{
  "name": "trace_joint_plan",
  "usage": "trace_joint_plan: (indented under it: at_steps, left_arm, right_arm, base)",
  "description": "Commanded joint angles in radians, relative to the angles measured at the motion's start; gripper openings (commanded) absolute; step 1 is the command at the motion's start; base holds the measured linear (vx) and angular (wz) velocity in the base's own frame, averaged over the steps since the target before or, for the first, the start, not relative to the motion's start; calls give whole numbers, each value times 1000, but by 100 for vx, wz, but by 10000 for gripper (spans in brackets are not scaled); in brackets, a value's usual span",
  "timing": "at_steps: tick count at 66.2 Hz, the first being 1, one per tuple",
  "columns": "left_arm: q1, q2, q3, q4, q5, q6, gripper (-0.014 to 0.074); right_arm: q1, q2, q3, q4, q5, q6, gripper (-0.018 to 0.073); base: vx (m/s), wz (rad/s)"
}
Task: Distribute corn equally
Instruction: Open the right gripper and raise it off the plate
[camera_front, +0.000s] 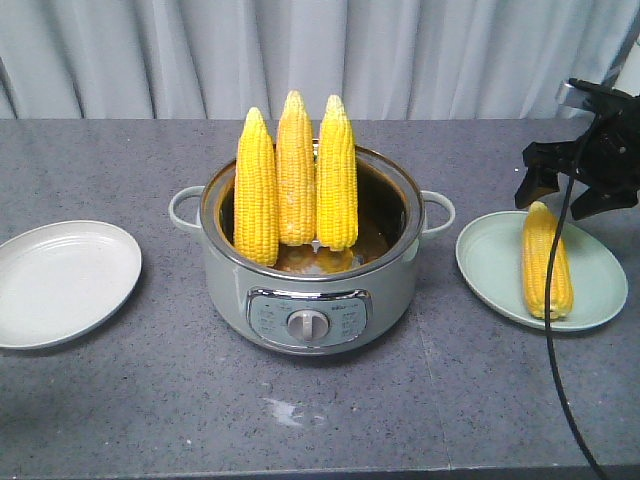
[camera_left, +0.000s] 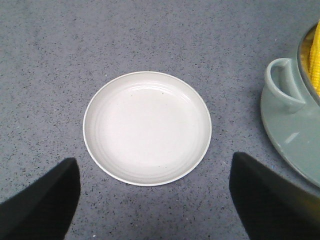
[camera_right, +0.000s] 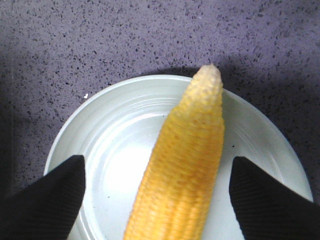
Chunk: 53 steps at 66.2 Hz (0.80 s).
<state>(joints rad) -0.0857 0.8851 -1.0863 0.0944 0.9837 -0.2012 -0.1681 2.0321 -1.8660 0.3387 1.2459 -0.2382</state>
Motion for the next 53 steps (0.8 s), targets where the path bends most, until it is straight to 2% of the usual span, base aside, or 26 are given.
trace_joint_plan:
  at_steps: [1, 37, 43, 53]
  left_arm:
    - [-2, -4, -32, -3, -58, -10, 576]
    - [-2, -4, -32, -3, -61, -10, 576]
    - [-2, -4, -32, -3, -65, -10, 576]
    - [-2, -4, -32, -3, -74, -10, 576]
  right_arm:
    - [-7, -92, -31, 20, 17, -17, 578]
    - [-6, -397, -14, 17, 38, -58, 578]
    - [-6, -480, 82, 12, -11, -69, 578]
    - [-6, -658, 322, 5, -170, -89, 578]
  base:
    - [0, 0]
    - [0, 0]
    - [0, 0]
    - [0, 0]
